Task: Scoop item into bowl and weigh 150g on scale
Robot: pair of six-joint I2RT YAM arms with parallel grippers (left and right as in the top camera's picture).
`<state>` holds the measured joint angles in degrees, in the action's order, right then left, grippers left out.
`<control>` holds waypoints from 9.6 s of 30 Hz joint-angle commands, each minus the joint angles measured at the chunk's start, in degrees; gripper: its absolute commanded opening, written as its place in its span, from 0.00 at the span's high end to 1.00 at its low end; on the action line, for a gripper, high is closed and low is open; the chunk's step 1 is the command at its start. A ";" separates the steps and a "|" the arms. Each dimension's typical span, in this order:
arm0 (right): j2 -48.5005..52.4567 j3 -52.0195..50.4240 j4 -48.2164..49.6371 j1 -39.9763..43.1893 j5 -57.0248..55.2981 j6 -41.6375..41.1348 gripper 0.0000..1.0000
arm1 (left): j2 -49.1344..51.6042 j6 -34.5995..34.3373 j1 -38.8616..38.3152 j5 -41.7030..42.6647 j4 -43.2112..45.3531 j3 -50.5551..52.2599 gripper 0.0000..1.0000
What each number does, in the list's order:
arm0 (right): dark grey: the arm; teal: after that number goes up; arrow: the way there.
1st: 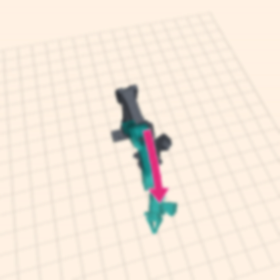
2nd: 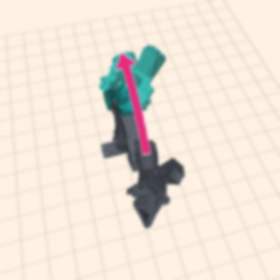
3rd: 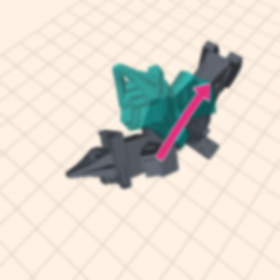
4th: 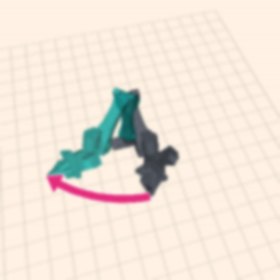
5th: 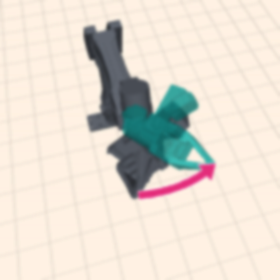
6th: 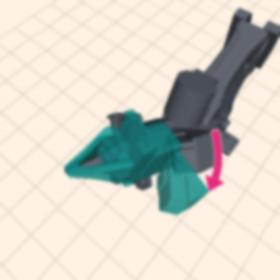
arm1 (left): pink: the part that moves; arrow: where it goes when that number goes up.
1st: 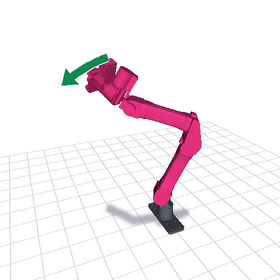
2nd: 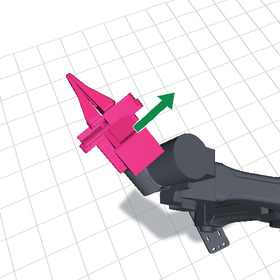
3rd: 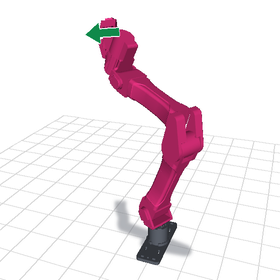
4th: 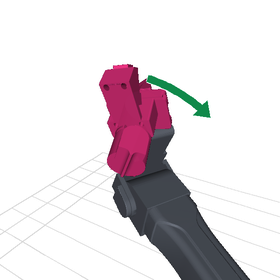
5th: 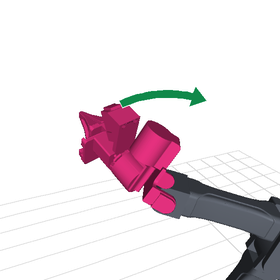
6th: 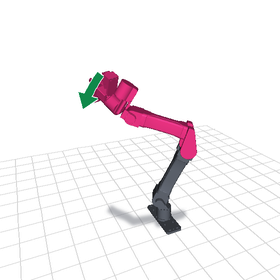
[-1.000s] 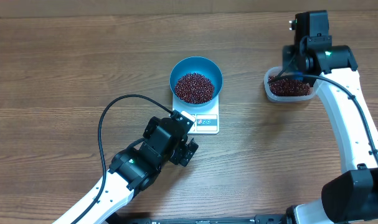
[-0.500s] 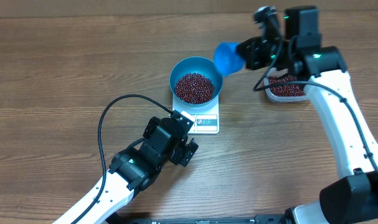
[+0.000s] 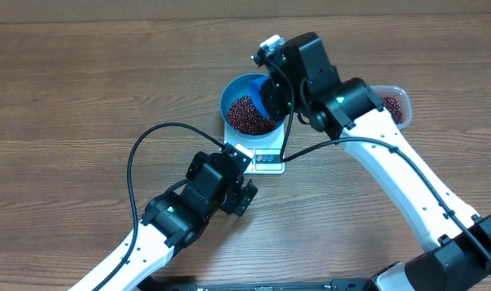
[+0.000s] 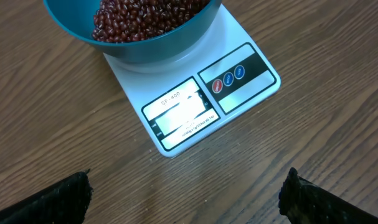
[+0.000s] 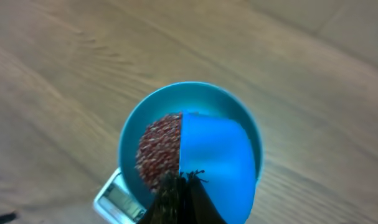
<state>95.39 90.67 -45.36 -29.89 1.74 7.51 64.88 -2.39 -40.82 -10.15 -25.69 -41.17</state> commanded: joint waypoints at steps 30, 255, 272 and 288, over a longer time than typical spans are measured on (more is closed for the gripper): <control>8.28 -0.63 1.77 -3.28 -6.56 -0.74 0.96 | -0.39 1.14 0.31 -0.79 0.17 0.68 0.00; 7.52 14.38 -9.90 -2.91 -9.05 -5.55 0.96 | -0.39 1.14 0.31 -0.79 0.17 0.68 0.01; 6.93 14.40 -10.73 -6.10 -16.72 -5.57 0.96 | -0.39 1.14 0.31 -0.79 0.17 0.68 0.01; 6.93 14.40 -10.45 -6.38 -19.71 -5.64 0.96 | -0.39 1.14 0.31 -0.79 0.17 0.68 0.00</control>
<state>104.62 103.09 -56.64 -35.79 -16.95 1.72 64.88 -2.39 -40.82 -10.15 -25.69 -41.17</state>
